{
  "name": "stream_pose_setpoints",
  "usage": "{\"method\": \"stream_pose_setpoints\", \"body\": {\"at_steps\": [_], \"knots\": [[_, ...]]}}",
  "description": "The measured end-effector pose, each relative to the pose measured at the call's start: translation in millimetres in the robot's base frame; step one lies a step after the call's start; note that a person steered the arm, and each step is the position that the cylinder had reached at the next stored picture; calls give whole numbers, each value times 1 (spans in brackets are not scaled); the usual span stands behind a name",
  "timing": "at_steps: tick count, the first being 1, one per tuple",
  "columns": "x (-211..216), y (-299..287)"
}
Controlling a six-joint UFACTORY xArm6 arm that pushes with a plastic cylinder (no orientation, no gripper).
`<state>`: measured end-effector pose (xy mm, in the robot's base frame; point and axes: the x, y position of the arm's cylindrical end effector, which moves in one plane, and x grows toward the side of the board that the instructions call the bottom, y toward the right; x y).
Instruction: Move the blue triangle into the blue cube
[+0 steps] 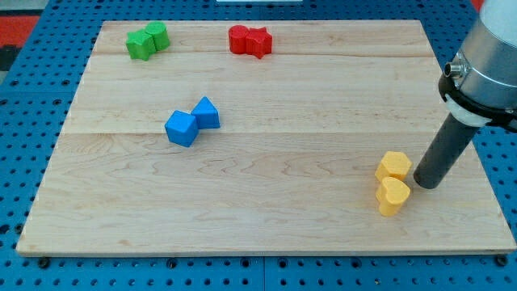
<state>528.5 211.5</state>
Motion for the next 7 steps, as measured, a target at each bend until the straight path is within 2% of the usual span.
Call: {"method": "stream_pose_setpoints", "body": {"at_steps": [3, 4, 5, 7], "knots": [[-12, 2], [-33, 2], [-90, -55], [-158, -213]]}}
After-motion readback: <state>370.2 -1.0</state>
